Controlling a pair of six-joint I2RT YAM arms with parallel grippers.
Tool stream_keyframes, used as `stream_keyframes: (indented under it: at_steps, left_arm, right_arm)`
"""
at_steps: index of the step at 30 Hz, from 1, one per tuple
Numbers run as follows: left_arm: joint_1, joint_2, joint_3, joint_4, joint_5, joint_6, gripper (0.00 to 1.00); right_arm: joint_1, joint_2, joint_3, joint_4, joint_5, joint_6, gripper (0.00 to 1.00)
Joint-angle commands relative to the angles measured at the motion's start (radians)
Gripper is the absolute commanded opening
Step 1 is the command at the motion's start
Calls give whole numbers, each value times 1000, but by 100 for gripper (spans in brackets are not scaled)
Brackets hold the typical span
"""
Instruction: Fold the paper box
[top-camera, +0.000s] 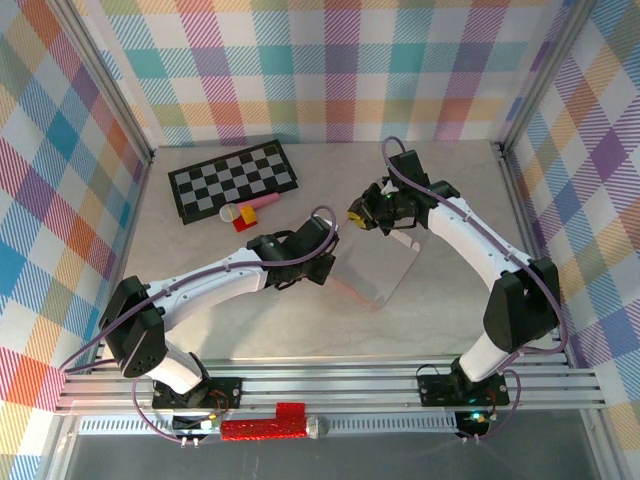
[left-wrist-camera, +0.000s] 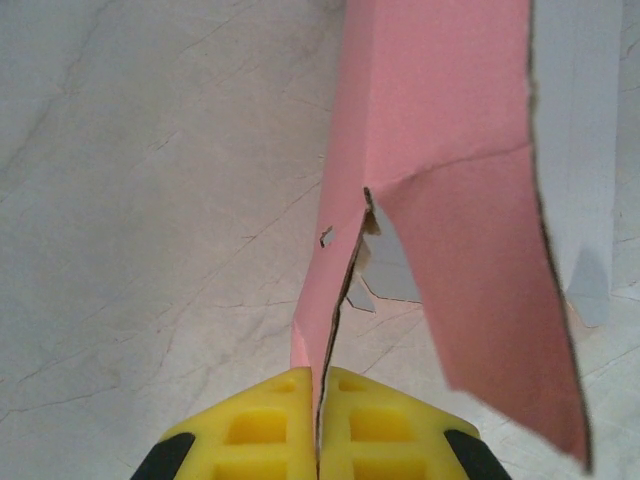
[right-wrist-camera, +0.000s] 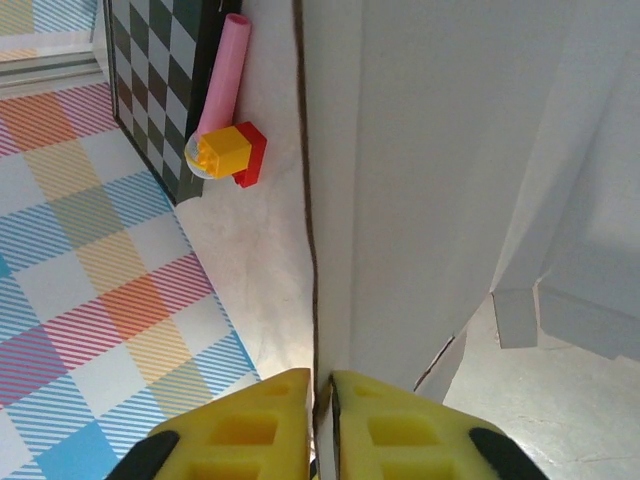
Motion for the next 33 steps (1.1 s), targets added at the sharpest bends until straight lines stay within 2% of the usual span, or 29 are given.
stream_keyframes:
  at_steps: [1, 12, 19, 24, 33]
  left_arm:
    - [11, -3, 21, -9, 1, -6, 0]
    - [21, -6, 13, -12, 7, -8, 0]
    - [25, -2, 15, -16, 12, -8, 0]
    - [40, -14, -2, -17, 24, -19, 0]
    - [53, -20, -8, -23, 38, -19, 0]
  right_arm:
    - [-1, 17, 8, 22, 19, -17, 13]
    - [-1, 56, 27, 11, 36, -40, 14]
    - [-1, 44, 19, 22, 62, -35, 5]
    - [-1, 32, 5, 43, 63, -26, 21]
    - [-1, 24, 1, 72, 65, -18, 16]
